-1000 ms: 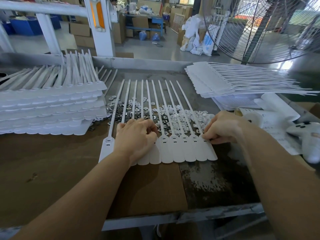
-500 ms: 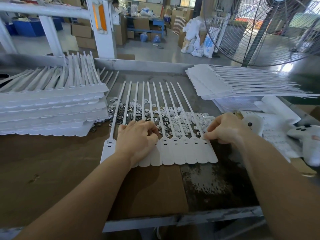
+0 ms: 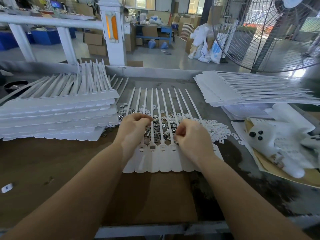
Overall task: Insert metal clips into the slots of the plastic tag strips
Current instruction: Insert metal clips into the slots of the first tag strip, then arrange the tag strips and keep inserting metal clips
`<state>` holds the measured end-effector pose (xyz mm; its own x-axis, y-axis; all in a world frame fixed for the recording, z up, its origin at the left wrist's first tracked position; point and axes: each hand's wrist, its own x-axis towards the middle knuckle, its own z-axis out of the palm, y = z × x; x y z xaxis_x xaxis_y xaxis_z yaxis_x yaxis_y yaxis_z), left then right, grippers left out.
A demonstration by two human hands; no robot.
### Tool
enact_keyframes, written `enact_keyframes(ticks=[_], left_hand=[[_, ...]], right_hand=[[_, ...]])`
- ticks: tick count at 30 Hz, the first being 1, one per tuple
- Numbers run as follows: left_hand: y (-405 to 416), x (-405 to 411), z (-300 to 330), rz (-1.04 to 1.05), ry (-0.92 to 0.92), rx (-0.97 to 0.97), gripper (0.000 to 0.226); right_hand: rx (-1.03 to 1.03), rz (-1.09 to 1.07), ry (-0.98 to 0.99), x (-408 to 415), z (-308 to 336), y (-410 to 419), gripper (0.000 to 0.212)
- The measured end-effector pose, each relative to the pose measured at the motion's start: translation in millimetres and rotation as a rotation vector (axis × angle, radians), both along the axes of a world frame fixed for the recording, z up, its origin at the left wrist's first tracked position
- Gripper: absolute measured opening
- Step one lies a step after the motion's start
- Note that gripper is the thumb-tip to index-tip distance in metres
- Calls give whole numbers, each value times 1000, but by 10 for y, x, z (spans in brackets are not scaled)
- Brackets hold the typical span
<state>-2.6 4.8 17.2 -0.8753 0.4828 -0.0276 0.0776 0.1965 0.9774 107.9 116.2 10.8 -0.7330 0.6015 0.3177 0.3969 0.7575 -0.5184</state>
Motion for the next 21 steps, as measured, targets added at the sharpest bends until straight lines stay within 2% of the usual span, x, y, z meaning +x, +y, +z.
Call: enact_keyframes(ticks=[3, 8, 11, 14, 17, 21], left_hand=[[-48, -139, 38, 88, 133, -41, 17], [-236, -419, 198, 265, 557, -308, 19], [-335, -616, 232, 306, 728, -424, 21], [-406, -795, 209, 287, 786, -592, 30], [-463, -922, 183, 245, 768, -801, 49], [-476, -988, 237, 241, 671, -819, 62]], right_hand=[[25, 61, 5, -101, -23, -86, 17], [23, 102, 4, -191, -112, -127, 13], [20, 92, 35, -191, -159, -118, 10], [24, 93, 60, -191, -185, -119, 9], [27, 88, 65, -195, -200, -123, 7], [27, 79, 76, -185, -209, -117, 8]])
